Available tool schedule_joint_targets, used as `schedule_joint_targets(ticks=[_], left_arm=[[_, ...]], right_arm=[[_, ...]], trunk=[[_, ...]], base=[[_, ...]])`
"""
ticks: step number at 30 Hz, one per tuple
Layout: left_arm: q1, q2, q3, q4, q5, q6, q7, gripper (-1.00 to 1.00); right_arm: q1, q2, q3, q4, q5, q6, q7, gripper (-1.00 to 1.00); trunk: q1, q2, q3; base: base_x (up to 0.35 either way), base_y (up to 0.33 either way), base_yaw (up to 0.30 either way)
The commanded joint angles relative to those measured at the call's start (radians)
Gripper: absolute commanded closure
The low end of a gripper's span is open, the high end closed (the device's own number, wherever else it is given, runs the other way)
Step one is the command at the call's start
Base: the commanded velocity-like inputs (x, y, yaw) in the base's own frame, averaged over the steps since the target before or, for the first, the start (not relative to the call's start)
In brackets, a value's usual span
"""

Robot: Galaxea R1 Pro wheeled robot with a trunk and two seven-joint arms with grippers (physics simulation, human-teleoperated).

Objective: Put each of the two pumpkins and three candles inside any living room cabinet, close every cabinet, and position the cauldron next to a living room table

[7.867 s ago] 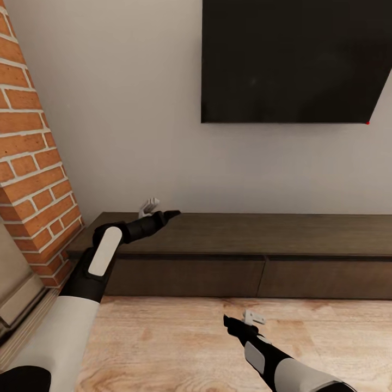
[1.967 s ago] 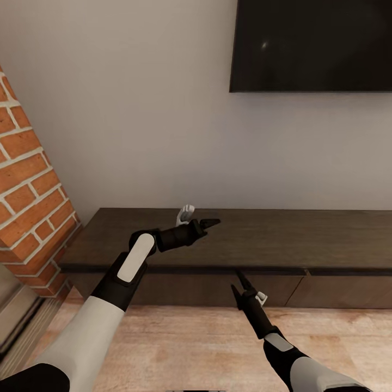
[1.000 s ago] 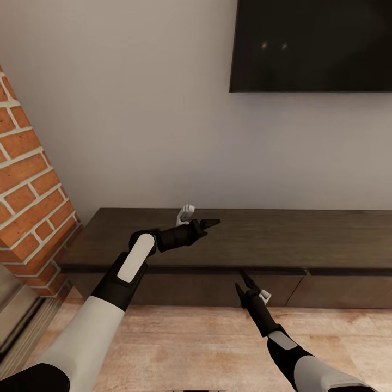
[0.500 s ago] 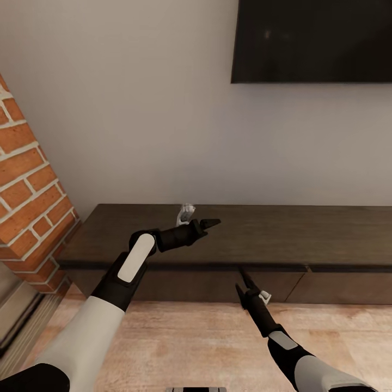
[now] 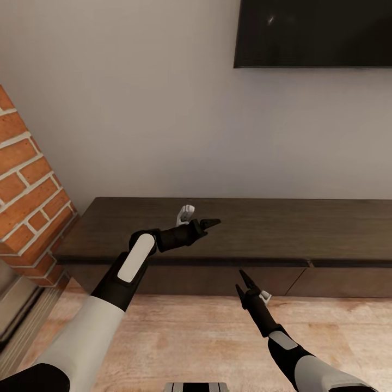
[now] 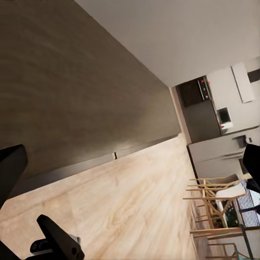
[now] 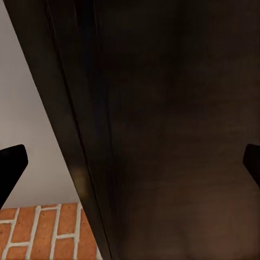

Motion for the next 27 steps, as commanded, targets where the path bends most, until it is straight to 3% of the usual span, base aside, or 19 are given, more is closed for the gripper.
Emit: schedule_joint_targets(ticks=[1, 6, 14, 27], left_arm=[[-0.001, -0.001, 0.001, 0.0, -0.004, 0.003, -0.005, -1.0], [-0.001, 0.0, 0.0, 0.0, -0.004, 0.002, -0.005, -1.0], [-0.001, -0.001, 0.0, 0.0, -0.004, 0.002, -0.005, -1.0], [-0.001, -0.002, 0.0, 0.0, -0.005, 0.002, -0.005, -1.0]], right_arm=[[-0.001, 0.0, 0.005, 0.0, -0.01, 0.009, 0.003, -1.0], [-0.001, 0.0, 0.005, 0.001, -0.01, 0.009, 0.003, -1.0], [-0.001, 0.001, 0.005, 0.0, -0.01, 0.009, 0.005, -1.0], [-0.001, 0.001, 0.006, 0.0, -0.01, 0.009, 0.008, -1.0]], trunk=[[0.0, 0.0, -0.001], [0.0, 0.0, -0.001], [0.0, 0.0, -0.001], [0.0, 0.0, -0.001]], base=[[0.0, 0.0, 0.0], [0.033, 0.0, 0.0], [0.229, 0.0, 0.0], [0.014, 0.0, 0.0]])
